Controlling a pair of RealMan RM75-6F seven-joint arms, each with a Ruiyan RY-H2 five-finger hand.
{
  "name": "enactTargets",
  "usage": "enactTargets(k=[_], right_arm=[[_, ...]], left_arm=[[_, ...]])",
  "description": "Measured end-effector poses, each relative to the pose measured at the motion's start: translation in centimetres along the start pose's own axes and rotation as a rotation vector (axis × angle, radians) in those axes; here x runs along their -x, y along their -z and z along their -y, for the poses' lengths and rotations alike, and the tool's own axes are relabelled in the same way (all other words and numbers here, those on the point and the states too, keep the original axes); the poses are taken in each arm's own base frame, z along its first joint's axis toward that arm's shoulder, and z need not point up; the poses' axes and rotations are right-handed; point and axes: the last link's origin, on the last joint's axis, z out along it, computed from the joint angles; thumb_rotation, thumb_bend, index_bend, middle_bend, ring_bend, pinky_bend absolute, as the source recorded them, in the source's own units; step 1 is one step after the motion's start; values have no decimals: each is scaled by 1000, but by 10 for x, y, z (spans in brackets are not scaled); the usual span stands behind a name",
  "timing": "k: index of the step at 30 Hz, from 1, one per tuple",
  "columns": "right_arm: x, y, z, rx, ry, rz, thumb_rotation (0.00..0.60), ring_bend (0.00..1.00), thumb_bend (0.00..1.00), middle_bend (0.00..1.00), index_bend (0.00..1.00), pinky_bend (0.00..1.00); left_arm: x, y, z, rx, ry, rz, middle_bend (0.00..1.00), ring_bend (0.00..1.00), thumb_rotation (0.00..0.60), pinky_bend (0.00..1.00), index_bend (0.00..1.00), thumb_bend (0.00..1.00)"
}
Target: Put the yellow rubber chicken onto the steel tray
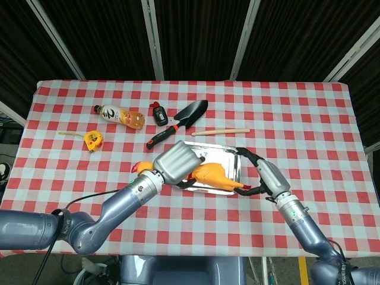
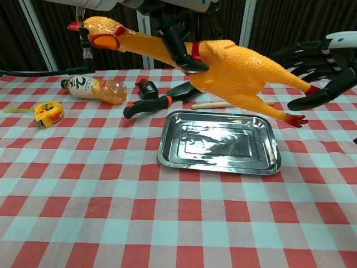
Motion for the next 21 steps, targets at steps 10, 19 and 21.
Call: enactTargets(k=[10, 19, 21], right_arm=[[0, 9, 3, 2, 3, 4, 600, 153, 195, 175, 114, 137], [4, 3, 8, -7, -14, 24, 600, 153, 246, 177, 122, 137], [4, 2, 9, -8, -18, 23, 600, 153, 250, 180, 132, 137]], left_arm=[[-2, -12, -6, -23, -32, 4, 691, 623, 600, 632, 609, 641], [-2, -23, -19, -23, -49, -21, 689, 623, 600, 640, 604, 640], [-2, -26, -22, -23, -63, -31, 689, 623, 600, 640, 604, 638]])
